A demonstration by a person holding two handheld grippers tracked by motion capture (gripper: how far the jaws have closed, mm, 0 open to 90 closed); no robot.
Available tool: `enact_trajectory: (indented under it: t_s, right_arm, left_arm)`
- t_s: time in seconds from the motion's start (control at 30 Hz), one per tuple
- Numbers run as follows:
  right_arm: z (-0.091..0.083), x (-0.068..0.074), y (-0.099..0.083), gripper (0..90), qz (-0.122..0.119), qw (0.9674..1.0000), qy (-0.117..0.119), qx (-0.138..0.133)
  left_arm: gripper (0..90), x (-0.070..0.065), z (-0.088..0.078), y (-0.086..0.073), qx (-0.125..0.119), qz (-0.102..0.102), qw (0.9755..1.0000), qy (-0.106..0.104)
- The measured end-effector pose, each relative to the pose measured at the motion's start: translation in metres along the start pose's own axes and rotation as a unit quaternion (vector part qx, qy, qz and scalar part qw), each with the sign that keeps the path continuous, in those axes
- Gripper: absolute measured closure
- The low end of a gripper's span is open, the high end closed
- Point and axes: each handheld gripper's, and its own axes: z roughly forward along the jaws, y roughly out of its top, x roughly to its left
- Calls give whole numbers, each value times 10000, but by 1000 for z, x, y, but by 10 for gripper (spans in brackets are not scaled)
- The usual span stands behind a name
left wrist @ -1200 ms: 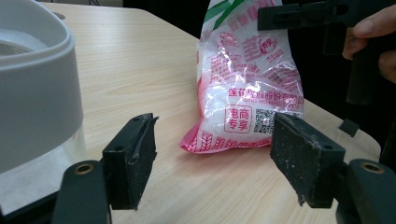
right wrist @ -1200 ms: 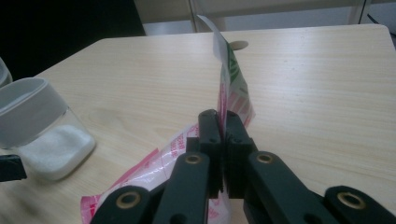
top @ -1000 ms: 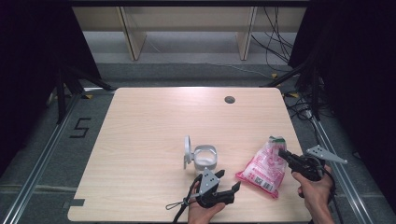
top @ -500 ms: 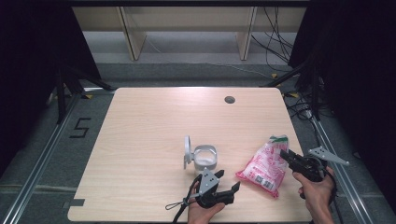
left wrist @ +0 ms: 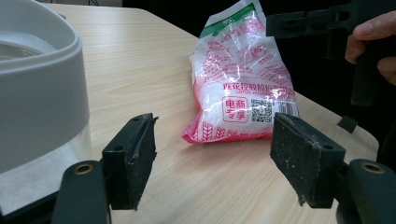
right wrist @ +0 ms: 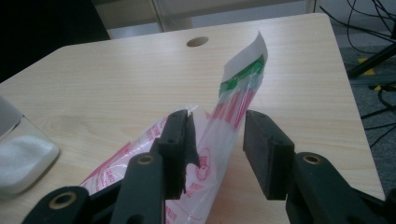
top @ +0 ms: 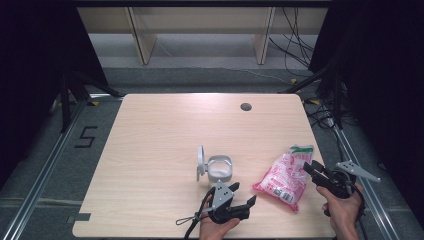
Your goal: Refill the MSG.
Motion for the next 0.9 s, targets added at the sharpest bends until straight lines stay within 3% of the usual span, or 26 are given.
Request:
enact_trajectory:
  t_s: [0.1, 0.2, 0.23, 0.4, 0.47, 0.57, 0.67, 0.73, 0.8, 0.83, 0.87, 0.9]
  right_arm:
    - [-3, 3, -1, 603, 313, 9995, 21, 38]
    - [-4, 0, -1, 596, 198, 9998, -6, -9]
    - [-4, 2, -1, 596, 319, 9995, -12, -55]
    - [-6, -1, -1, 589, 110, 9999, -33, -93]
    - [-6, 2, -2, 589, 348, 9991, 81, -224]
    - [-8, 1, -2, 587, 226, 9994, 28, -246]
    - [-10, 3, -3, 581, 291, 9992, 127, -241]
    - [-12, 7, -2, 570, 357, 9992, 37, -167]
    - [-12, 7, -2, 551, 204, 9994, 171, -204]
    - [-13, 11, -2, 544, 315, 9993, 120, -135]
    - [-11, 11, -2, 537, 219, 9991, 225, -291]
    - [-13, 13, -2, 530, 192, 9994, 224, -203]
  left_arm:
    - [305, -1, -1, 0, -14, -2, 9999, -109]
    - [305, -3, -3, 1, -18, 53, 9999, -107]
    - [305, -4, -4, 1, -33, 1, 9999, -120]
    - [309, -5, -9, 4, -23, 84, 9999, -96]
    - [313, -4, -10, 4, -62, 35, 9999, -108]
    - [315, -5, -14, 5, -27, -14, 10000, -25]
    - [320, -5, -16, 5, -29, 10, 10000, -15]
    - [323, -5, -17, 5, -26, 0, 10000, -16]
    - [325, -4, -17, 4, -60, 22, 10000, -52]
    - [325, -5, -17, 4, -93, 19, 9999, -104]
    - [325, -4, -19, 5, -12, 68, 10000, -26]
    - [325, -4, -20, 5, 33, 82, 10000, -6]
